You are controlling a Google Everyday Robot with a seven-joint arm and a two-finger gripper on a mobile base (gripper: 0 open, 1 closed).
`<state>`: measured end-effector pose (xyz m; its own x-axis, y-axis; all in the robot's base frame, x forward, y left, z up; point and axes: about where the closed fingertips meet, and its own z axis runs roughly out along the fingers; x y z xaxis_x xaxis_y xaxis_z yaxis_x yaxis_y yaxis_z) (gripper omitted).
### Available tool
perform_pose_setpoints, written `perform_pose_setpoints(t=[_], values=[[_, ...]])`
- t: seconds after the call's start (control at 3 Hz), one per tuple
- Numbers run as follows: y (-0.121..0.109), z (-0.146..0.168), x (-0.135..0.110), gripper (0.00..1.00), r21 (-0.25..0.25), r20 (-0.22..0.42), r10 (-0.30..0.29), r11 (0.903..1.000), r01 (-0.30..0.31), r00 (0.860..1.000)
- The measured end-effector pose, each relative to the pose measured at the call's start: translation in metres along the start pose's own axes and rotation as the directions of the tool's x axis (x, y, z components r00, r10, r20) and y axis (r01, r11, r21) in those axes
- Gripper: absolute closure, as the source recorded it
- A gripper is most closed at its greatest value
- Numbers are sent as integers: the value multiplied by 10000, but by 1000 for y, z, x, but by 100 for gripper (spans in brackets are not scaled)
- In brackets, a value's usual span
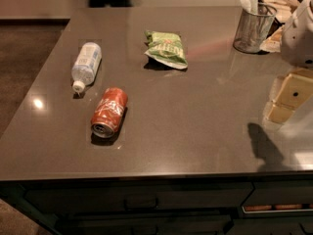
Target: Place coke can upright
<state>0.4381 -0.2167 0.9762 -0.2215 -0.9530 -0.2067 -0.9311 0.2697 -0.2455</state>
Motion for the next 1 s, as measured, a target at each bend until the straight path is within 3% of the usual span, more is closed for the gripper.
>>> perform_pose_setpoints(t=[0.33, 0.67, 1.0], values=[[0, 0, 0, 0, 2, 1, 0, 10000, 0, 10000], [5, 4, -23, 0, -135, 54, -1159, 9932, 1159, 9932], [11, 18, -67, 0, -383, 353, -2843, 9576, 2856, 9581]])
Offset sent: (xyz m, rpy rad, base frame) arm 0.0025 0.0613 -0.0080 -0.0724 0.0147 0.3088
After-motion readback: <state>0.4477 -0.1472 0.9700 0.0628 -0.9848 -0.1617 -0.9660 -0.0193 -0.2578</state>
